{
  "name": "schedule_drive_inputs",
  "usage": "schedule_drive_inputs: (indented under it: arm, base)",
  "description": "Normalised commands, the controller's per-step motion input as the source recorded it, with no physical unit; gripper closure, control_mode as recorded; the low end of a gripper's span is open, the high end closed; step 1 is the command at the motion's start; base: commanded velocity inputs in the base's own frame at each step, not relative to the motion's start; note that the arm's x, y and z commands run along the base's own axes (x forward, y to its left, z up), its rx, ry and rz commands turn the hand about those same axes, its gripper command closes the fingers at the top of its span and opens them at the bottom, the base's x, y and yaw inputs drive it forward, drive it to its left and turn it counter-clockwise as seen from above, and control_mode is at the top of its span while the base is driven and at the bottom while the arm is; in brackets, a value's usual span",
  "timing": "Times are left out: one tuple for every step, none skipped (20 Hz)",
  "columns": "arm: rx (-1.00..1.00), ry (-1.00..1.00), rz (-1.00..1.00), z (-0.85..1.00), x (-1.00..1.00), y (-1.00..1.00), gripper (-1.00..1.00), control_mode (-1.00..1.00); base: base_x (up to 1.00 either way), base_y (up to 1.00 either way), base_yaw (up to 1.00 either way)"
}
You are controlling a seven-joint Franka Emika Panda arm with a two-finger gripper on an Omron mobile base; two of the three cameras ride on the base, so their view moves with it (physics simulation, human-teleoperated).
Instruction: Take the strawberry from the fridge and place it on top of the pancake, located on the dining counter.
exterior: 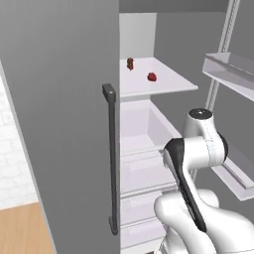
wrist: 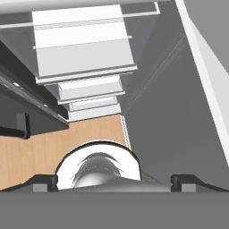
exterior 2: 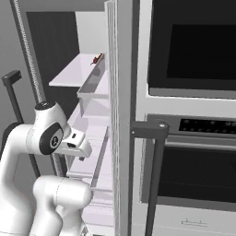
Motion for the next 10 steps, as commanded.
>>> schedule_drive_inputs:
  arm:
    - [0.00, 0.00, 0.00, 0.00, 0.00, 0.00, -1.00, 1.00]
    - [0.00, 0.00, 0.00, 0.00, 0.00, 0.00, -1.00, 1.00]
    - [0.00, 0.00, 0.00, 0.00, 0.00, 0.00, -1.00, 1.00]
    - [0.00, 0.00, 0.00, 0.00, 0.00, 0.00, -1.00, 1.00]
    - [0.00, 0.00, 0.00, 0.00, 0.00, 0.00, -1.00, 1.00]
    - [0.00, 0.00, 0.00, 0.00, 0.00, 0.00, -1.00, 1.00]
    - [0.00, 0.00, 0.00, 0.00, 0.00, 0.00, -1.00, 1.00]
    - [0.00, 0.00, 0.00, 0.00, 0.00, 0.00, -1.00, 1.00]
    - [0.00, 0.00, 0.00, 0.00, 0.00, 0.00, -1.00, 1.00]
    - [0.00, 0.00, 0.00, 0.00, 0.00, 0.00, -1.00, 1.00]
  base:
    - [0.40, 0.00, 0.00]
    - [0.43, 0.00, 0.00]
    - [0.44, 0.00, 0.01]
    - [0.47, 0.00, 0.00]
    - [0.44, 0.00, 0.00]
    - [0.41, 0.00, 0.00]
    - [0.38, 0.00, 0.00]
    - [0.29, 0.00, 0.00]
    - [0.19, -0.01, 0.00]
    - [0.13, -0.02, 0.00]
